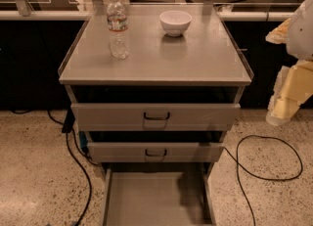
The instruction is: Place water bottle into bottom drawer
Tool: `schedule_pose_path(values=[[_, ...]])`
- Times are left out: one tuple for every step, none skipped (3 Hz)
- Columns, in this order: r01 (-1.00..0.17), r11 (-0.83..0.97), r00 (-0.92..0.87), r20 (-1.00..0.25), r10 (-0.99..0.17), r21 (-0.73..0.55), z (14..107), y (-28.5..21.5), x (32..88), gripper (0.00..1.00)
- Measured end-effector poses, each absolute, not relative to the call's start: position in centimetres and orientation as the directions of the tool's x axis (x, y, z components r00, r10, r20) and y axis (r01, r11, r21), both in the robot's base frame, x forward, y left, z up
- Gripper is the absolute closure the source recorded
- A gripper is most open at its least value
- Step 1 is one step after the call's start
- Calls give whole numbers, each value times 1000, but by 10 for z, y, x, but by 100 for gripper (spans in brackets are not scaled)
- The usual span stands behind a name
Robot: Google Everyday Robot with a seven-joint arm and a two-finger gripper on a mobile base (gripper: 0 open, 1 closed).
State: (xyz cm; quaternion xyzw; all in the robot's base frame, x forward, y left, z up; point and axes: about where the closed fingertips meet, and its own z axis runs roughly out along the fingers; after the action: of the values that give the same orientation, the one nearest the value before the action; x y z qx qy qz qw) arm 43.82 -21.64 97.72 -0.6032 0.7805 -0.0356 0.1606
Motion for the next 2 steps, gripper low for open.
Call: schedule_pose_path(values=[[-929, 271, -222, -204, -953, -253, 977, -217, 439, 0], [-921, 276, -233, -180, -956, -274, 977, -220, 443, 0]])
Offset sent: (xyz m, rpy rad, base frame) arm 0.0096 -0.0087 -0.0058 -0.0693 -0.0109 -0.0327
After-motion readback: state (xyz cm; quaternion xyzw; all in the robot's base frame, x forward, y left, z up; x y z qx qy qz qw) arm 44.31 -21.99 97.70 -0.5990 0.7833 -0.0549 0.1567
